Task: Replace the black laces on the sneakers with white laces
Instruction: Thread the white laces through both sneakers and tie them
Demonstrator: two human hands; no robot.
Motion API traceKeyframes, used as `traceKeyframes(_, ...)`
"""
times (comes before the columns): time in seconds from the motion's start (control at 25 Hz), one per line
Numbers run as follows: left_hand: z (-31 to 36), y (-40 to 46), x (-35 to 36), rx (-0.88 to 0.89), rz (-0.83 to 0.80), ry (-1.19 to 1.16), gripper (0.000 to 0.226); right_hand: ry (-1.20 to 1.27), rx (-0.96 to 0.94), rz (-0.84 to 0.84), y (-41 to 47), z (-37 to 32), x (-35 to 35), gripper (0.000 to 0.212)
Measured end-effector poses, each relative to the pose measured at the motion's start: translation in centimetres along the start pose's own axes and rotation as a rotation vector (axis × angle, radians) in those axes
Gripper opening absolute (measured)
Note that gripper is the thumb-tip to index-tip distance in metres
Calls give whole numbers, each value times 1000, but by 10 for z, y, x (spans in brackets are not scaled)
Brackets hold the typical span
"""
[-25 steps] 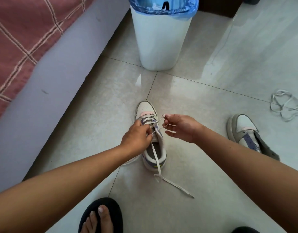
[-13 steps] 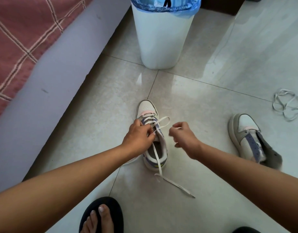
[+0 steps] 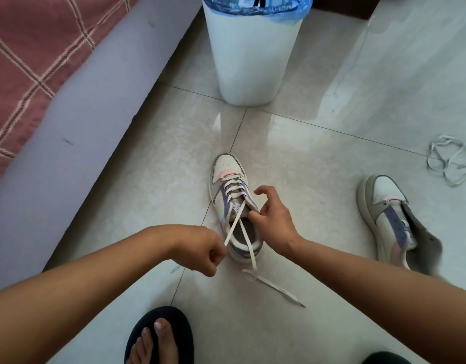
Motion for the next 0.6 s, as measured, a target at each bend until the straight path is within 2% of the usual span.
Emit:
traceKeyframes(0.08,1,4,2,-23,-2,36,18,-80,-88,-3,-2,-3,1,30)
traceKeyframes(0.2,-8,9,-1,-160,56,312,3,-189,-224,-15,-4,-7,2,24)
traceKeyframes(0.24,-15,11,-7,-221,97,356,11,-208,-243,-18,-4,-7,2,25)
traceKeyframes(0.32,-34,10,-30,-343,253,388,13,-225,-238,-16,-3,-6,0,25)
traceKeyframes(0.4,-51,5,-58,-383,476,400,2,-243,-234,-23,-4,-4,-2,23)
traceKeyframes(0.44,-56,0,-68,-371,590,411,9,-255,-241,-32,-5,-5,-3,21)
traceKeyframes(0.52,-56,-11,-75,-231,842,448,30,-276,-257,-41,-5,-5,-4,18)
traceKeyframes(0.6,-52,-24,-68,-100,948,436,42,-306,-278,-38,-4,-5,-6,17)
Point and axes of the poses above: each hand's wrist, its own y-axis towards the middle knuckle, its own x-axis out of the palm, z = x × y, the point moved 7 cm from there along y, towards the middle knuckle, and after that the axes turned 13 degrees about -x, right-handed, at the moved point
